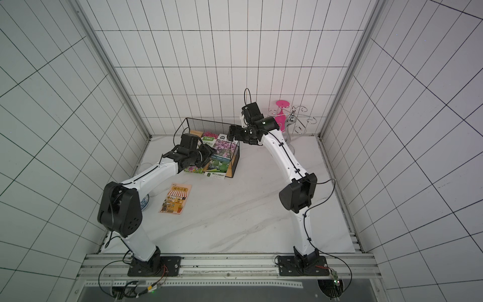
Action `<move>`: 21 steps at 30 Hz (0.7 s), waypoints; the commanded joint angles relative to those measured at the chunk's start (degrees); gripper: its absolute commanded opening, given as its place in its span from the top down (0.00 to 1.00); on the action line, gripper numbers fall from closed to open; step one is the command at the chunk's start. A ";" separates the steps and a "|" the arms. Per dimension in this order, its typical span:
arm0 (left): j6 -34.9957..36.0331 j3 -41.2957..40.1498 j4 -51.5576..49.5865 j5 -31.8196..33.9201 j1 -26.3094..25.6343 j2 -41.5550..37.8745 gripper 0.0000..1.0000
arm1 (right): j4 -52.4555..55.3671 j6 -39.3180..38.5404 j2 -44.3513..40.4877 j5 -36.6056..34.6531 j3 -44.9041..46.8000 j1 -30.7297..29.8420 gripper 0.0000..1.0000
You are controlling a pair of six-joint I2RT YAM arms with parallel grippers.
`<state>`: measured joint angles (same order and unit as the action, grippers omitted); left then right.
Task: Take the seed bag off the shelf
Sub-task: Pick up the seed packet from the shelf.
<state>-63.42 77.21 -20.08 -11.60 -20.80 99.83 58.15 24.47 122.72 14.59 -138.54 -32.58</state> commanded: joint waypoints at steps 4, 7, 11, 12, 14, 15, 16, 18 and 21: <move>0.14 1.19 2.94 1.27 -0.10 0.32 0.47 | -0.12 0.25 0.49 0.44 -1.74 0.06 0.06; 0.47 0.85 2.50 1.66 -0.12 -0.20 0.50 | -0.10 0.23 0.50 0.59 -1.47 0.12 0.06; 0.40 0.22 2.52 1.83 -0.12 -0.85 0.54 | 0.00 -0.19 0.45 0.77 -1.39 0.04 0.06; 0.45 0.13 2.57 1.84 -0.12 -0.99 0.57 | 0.05 -0.34 0.42 0.71 -1.29 0.04 0.07; 0.40 -0.25 2.52 1.93 -0.10 -1.27 0.60 | 0.19 -0.64 0.25 0.77 -0.94 -0.06 0.07; 0.42 -0.32 2.50 1.93 -0.10 -1.32 0.62 | 0.12 -0.73 0.11 0.75 -0.78 -0.09 0.07; 0.43 -0.45 2.43 1.93 -0.09 -1.58 0.62 | 0.20 -0.88 -0.01 0.70 -0.52 -0.08 0.07; 0.49 -0.60 2.40 2.00 -0.12 -1.91 0.63 | 0.19 -1.07 -0.28 0.69 -0.09 -0.08 0.07; 0.53 -0.79 2.11 2.23 -0.04 -2.73 0.66 | 0.16 -1.35 -0.62 0.36 0.31 -0.09 0.08</move>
<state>-63.68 76.88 -19.97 -10.41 -20.80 99.63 58.13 24.01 122.85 14.76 -138.52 -32.60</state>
